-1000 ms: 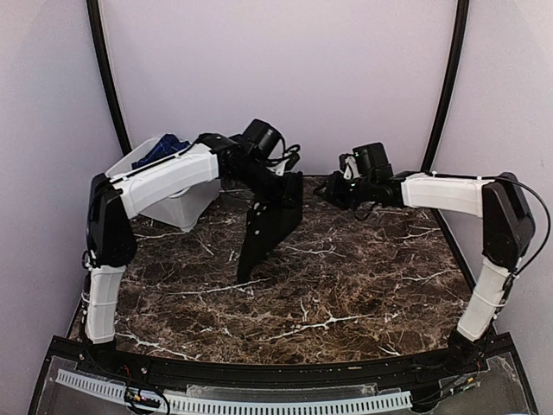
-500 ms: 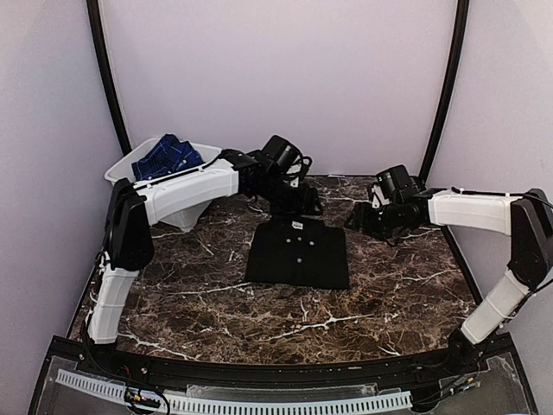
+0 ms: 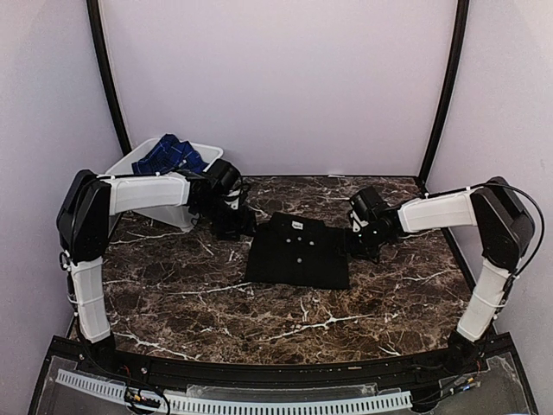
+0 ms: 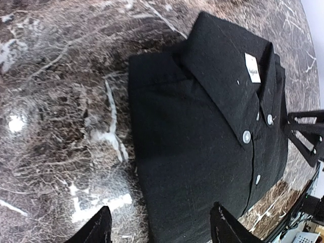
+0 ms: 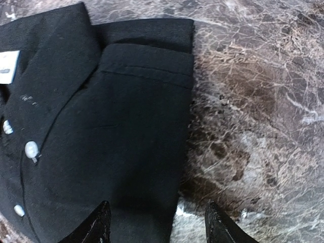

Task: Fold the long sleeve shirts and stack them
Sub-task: Adjust the square-folded shirt at the center of the board.

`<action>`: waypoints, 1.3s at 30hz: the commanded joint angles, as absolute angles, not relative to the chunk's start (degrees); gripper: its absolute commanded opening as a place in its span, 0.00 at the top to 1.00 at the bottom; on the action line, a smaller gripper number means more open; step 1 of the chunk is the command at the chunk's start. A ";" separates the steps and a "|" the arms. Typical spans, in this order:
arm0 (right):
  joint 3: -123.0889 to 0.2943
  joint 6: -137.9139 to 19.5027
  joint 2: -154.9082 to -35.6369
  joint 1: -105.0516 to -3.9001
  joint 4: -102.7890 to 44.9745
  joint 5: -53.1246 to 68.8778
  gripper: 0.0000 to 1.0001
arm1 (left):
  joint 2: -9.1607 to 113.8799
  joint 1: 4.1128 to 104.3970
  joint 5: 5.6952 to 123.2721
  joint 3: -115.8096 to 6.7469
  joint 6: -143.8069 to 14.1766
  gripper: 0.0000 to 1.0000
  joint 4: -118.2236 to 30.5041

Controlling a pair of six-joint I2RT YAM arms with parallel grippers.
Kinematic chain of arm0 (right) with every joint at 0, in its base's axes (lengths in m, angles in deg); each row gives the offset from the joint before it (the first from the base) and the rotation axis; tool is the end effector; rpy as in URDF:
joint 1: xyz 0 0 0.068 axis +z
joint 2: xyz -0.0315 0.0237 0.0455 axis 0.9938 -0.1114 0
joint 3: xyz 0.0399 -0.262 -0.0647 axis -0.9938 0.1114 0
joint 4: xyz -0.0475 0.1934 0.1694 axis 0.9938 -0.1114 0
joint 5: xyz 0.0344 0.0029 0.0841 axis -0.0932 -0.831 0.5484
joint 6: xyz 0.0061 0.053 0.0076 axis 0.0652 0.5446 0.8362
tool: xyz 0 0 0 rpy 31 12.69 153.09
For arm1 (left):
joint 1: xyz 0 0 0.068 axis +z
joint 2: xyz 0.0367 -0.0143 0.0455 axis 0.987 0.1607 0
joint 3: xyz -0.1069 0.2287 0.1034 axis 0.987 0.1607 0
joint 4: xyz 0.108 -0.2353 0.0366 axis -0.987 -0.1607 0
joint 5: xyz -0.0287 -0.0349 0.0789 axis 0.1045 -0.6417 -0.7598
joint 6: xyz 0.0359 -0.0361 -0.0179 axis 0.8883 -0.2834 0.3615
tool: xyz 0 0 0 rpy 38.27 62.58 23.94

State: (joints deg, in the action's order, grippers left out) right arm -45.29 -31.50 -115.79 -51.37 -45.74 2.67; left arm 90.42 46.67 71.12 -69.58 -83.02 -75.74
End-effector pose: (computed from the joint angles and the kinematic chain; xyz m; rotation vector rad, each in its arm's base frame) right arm 0.2960 0.1884 0.1581 0.0381 2.6841 0.4504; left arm 0.3527 -0.2497 0.2112 0.2074 2.6734 -0.7301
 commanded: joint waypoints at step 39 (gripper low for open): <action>-57.49 -35.59 -115.08 -44.63 -60.22 -8.93 1.00 | 87.92 37.64 65.15 -74.14 -86.69 1.00 -79.87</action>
